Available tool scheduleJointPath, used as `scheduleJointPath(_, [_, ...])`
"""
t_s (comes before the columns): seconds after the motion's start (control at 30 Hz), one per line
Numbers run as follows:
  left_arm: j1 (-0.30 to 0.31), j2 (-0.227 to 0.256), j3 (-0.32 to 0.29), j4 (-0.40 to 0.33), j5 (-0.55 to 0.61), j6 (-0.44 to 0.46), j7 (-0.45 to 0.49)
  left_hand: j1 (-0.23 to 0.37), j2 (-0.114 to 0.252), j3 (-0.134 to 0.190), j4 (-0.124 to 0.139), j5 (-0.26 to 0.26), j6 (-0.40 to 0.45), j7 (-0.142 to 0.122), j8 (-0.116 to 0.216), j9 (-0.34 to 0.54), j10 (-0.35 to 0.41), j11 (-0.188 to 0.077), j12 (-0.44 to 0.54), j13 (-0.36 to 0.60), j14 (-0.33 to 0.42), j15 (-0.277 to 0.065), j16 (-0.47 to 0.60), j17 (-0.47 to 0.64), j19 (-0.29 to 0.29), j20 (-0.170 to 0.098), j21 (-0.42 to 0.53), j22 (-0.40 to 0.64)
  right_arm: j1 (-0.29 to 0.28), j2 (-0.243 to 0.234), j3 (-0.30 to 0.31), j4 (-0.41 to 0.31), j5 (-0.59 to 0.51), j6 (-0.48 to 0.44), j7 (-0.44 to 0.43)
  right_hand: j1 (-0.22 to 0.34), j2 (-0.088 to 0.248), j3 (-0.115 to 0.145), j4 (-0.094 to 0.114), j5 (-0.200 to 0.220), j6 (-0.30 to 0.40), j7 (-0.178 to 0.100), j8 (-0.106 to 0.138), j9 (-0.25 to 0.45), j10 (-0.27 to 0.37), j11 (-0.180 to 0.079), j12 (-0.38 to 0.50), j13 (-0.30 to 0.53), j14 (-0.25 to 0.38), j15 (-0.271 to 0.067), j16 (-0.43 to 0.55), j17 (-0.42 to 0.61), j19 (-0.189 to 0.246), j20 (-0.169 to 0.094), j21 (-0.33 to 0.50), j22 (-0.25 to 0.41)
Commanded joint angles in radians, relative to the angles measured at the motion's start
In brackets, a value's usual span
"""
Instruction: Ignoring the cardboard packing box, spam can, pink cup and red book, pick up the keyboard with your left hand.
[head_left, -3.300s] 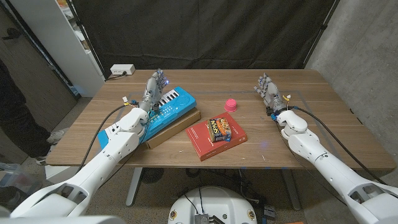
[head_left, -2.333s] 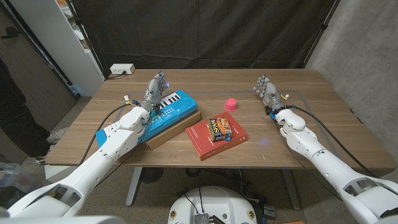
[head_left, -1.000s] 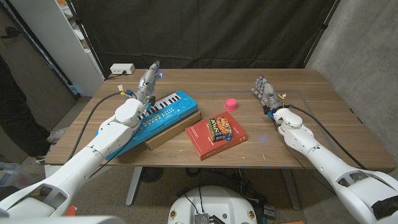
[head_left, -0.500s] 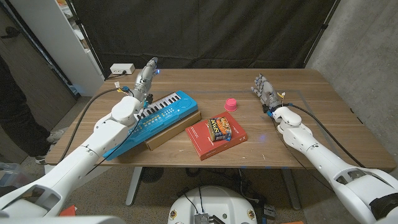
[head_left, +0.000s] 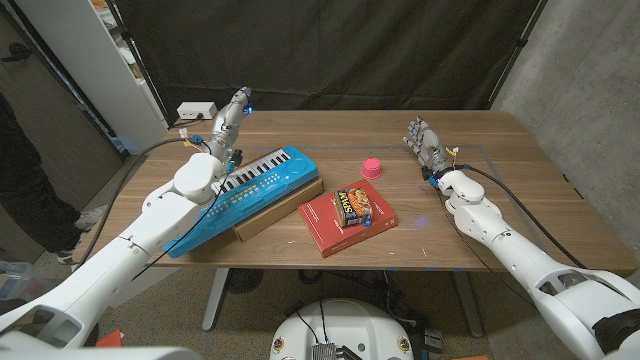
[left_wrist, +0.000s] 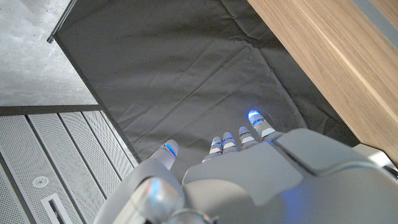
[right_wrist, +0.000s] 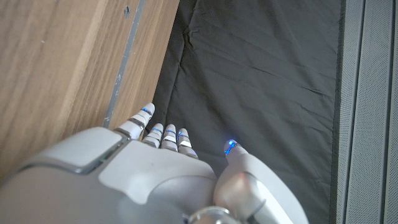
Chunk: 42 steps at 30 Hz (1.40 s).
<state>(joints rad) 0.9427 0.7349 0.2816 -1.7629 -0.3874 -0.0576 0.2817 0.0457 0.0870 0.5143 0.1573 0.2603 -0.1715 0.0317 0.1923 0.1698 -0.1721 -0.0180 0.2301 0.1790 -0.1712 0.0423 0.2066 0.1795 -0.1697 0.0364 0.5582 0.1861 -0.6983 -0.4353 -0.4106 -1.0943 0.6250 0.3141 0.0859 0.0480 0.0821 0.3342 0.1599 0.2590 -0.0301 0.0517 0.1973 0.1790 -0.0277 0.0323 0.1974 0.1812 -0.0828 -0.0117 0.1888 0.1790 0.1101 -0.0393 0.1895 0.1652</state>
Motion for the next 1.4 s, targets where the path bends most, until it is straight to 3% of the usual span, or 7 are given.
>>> scheduleJointPath(0.03, [0.065,0.039,-0.041,-0.093,0.039,0.05,0.054,0.012,0.061,0.003,-0.001,0.007,-0.117,0.0,0.0,0.002,-0.098,0.003,0.004,0.006,-0.112,0.005,0.005,0.002,-0.11,0.011,0.003,0.001,-0.023,-0.008,0.011,-0.028,-0.002,0.019,-0.009,-0.002,0.048,0.004,-0.009,0.007,0.018,-0.007,0.009,0.003,0.011,0.002,0.005,0.004,0.008,0.001,0.007,0.001,0.01,-0.033,0.007,0.004])
scheduleJointPath(0.57, [0.164,0.085,-0.11,-0.232,0.105,0.129,0.12,0.018,0.052,0.001,-0.006,0.007,-0.1,0.002,0.001,0.003,-0.075,0.004,0.006,0.006,-0.091,0.007,0.005,0.003,-0.097,0.022,0.004,0.002,-0.055,-0.023,0.013,-0.069,-0.003,0.022,-0.016,0.0,0.045,0.004,-0.011,0.009,0.036,-0.007,0.011,0.004,0.021,0.008,0.005,0.004,0.017,0.011,0.007,0.001,0.015,-0.027,0.007,0.004])
scheduleJointPath(0.67, [0.191,0.094,-0.131,-0.264,0.116,0.152,0.136,0.021,0.048,0.001,-0.009,0.007,-0.094,0.003,0.001,0.003,-0.066,0.015,0.008,0.007,-0.083,0.006,0.006,0.002,-0.092,0.023,0.004,0.002,-0.058,-0.027,0.014,-0.076,-0.003,0.02,-0.017,0.001,0.045,0.004,-0.011,0.009,0.038,-0.007,0.011,0.004,0.02,0.008,0.005,0.004,0.019,0.01,0.007,0.001,0.016,-0.028,0.007,0.004])
scheduleJointPath(1.4, [0.289,0.118,-0.25,-0.36,0.169,0.25,0.158,0.035,0.034,-0.001,-0.024,0.006,-0.058,0.01,0.005,0.004,-0.025,0.025,0.012,0.008,-0.048,0.007,0.005,0.002,-0.068,0.021,0.004,0.001,-0.032,-0.022,-0.002,-0.075,-0.019,0.01,-0.009,0.002,0.044,0.004,-0.012,0.01,0.045,-0.004,0.008,0.005,0.026,0.009,0.003,0.004,0.022,0.009,0.005,0.001,0.018,-0.028,0.005,0.004])
